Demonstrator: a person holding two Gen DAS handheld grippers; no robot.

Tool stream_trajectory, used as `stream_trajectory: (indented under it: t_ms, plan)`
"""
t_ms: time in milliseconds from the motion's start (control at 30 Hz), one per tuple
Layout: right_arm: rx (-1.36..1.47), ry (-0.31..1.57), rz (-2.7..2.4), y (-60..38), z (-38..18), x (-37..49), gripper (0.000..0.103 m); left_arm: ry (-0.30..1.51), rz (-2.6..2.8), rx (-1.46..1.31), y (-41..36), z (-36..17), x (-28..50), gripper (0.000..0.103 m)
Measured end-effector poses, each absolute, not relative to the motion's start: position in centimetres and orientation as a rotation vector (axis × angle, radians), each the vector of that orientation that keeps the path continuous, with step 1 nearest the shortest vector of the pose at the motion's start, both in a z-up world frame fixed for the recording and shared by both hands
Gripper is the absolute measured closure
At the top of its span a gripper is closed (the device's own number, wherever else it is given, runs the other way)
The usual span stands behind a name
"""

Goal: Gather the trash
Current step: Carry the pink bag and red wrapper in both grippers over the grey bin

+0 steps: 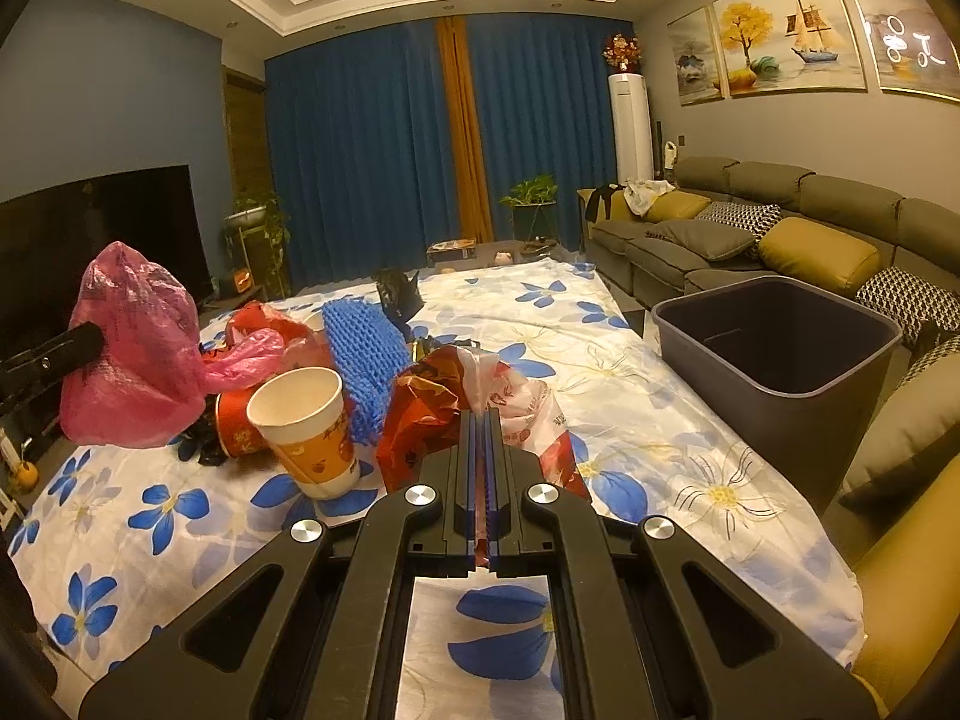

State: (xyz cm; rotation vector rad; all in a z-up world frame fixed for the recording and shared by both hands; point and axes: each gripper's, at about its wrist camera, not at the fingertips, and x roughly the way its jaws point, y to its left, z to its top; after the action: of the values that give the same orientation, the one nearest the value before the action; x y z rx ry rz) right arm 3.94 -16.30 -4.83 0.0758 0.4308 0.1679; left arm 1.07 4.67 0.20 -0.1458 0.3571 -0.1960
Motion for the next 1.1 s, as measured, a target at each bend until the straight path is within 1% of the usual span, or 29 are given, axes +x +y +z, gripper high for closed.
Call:
stream_trajectory:
  t_ms: [400,700,900,1100]
  plan:
    - [0.089,0.394,0.133,-18.7,-3.7,4.1,0.1,0.358,-0.296,-0.118,0.3,0.2,3.8,0.103]
    - [0.083,0.331,0.01,-23.4,-1.8,5.7,0.1,0.321,-0.429,-0.072,-7.0,1.5,7.2,0.103]
    - [0.09,0.273,-0.127,-28.3,-0.1,7.7,0.1,0.304,-0.512,-0.065,-12.6,2.3,11.1,0.103]
    - [0.111,0.243,-0.211,-32.4,0.4,10.0,0.1,0.27,-0.569,-0.045,-18.0,2.3,15.2,0.103]
